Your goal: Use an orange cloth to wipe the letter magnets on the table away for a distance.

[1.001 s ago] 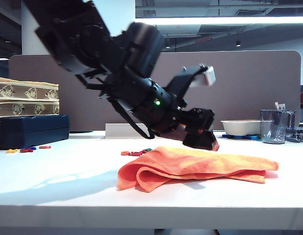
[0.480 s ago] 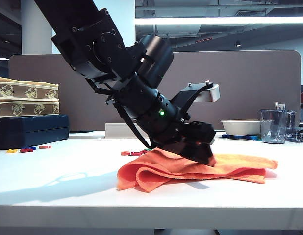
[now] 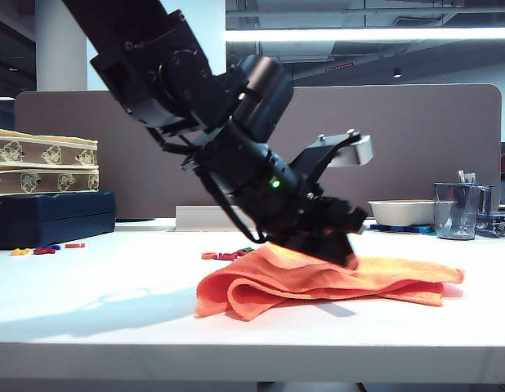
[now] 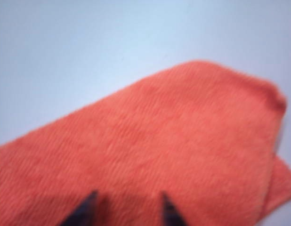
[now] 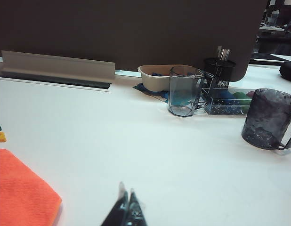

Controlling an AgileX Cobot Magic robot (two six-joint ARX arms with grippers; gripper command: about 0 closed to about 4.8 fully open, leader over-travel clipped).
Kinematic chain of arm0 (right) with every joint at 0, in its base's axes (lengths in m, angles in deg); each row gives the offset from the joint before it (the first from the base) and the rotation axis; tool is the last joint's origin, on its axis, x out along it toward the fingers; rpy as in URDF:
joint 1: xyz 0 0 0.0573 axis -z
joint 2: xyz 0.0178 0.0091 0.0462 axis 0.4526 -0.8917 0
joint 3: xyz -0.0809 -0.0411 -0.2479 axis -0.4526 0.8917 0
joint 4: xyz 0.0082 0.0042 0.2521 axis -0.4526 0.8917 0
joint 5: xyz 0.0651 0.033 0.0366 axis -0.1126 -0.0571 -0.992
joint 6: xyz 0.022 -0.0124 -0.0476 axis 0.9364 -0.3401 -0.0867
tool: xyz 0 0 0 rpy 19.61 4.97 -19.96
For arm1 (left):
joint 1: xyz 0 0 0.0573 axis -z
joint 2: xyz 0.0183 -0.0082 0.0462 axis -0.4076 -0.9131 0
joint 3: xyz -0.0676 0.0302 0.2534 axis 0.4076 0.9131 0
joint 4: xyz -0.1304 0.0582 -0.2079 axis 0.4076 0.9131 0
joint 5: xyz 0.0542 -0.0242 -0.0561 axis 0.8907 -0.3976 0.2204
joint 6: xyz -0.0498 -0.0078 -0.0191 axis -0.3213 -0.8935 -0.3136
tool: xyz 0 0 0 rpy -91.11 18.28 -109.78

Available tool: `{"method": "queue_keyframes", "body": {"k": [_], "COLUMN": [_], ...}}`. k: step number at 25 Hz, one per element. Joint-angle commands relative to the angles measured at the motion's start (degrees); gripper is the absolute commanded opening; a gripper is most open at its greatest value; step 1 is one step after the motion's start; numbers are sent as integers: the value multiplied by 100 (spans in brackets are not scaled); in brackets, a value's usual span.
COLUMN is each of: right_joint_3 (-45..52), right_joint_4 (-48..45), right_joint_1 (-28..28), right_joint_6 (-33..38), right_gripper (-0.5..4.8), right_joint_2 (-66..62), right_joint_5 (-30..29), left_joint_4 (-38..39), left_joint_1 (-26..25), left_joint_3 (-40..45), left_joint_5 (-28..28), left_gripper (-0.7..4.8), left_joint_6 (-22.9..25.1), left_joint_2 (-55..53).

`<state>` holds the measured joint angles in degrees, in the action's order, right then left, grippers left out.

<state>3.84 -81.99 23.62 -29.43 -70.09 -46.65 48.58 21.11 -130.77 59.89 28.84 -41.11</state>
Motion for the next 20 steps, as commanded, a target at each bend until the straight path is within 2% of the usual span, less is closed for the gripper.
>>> {"method": "queue_keyframes", "body": {"k": [1,5,8,10,12,16,17,18,19,20], "right_joint_3": [44,44,44,44,44,44,44,44,44,44], "right_joint_4": [-92,-92,-92,-92,-92,-92,-92,-92,-92,-90], "right_joint_1": [-4,-4,-4,-4,-4,-4,-4,-4,-4,-4], "right_joint_6": [7,7,7,7,7,7,7,7,7,7], "right_gripper": [-5,-5,-5,-5,-5,-5,-5,-5,-5,-5], "right_joint_2": [20,20,20,20,20,20,20,20,20,20], "right_joint_5": [4,4,4,4,4,4,4,4,4,4], "left_joint_4": [-17,-7,13,44,227,463,516,551,542,505], "left_joint_1": [42,87,87,87,74,76,85,85,85,85], "left_joint_3": [-125,-271,-280,-280,-282,-282,-282,-282,-282,-282], "left_joint_5": [-11,24,192,304,299,297,297,299,297,295], "left_gripper": [343,355,438,463,466,465,431,341,277,240], "left_joint_6": [-125,-129,-168,-291,-623,-643,-647,-640,-640,-640], "left_joint_2": [20,20,11,-26,-195,-356,-411,-411,-411,-411]}}
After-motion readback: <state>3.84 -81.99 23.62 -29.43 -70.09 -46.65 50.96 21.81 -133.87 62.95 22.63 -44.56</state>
